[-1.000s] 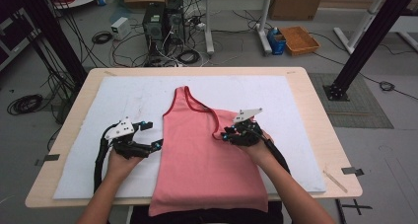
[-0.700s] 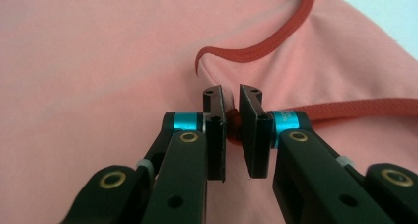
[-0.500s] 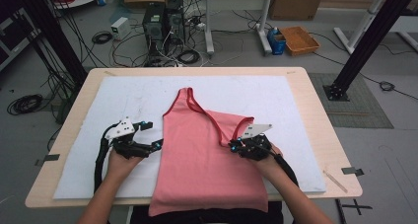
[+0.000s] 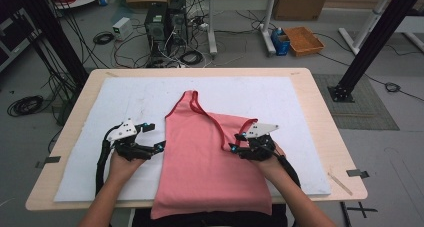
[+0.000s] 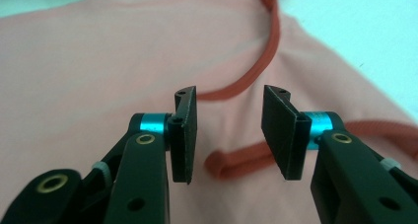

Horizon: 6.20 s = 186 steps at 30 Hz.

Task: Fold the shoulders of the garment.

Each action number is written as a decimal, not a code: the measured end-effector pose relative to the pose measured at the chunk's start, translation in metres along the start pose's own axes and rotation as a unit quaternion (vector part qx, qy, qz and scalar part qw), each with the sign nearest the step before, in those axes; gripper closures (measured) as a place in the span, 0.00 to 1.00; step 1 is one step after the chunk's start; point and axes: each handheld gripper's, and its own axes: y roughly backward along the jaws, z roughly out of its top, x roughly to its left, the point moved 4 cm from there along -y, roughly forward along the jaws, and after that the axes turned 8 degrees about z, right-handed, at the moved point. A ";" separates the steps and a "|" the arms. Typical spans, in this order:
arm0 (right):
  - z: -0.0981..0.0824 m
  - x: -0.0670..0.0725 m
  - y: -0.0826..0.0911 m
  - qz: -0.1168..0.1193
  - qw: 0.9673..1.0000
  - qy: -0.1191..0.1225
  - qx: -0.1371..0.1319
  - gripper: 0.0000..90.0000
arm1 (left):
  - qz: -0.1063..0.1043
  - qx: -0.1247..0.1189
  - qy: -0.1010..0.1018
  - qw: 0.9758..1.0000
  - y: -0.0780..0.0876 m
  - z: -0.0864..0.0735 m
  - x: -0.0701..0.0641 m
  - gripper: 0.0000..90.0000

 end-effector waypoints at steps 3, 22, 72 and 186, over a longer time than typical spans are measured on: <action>0.002 -0.002 -0.009 -0.010 1.000 -0.003 0.009 0.64 | 0.000 0.000 0.001 1.000 0.000 0.000 0.000 0.19; -0.016 -0.010 0.006 -0.028 0.999 -0.027 0.002 0.39 | 0.000 -0.003 0.004 1.000 0.000 0.000 0.001 0.19; -0.063 -0.066 0.059 -0.059 0.985 -0.142 -0.078 0.21 | -0.008 -0.008 0.010 1.000 0.001 0.000 0.002 0.18; -0.060 -0.066 0.056 -0.075 0.987 -0.122 -0.078 0.21 | -0.035 0.074 0.000 0.997 -0.055 0.041 -0.030 0.59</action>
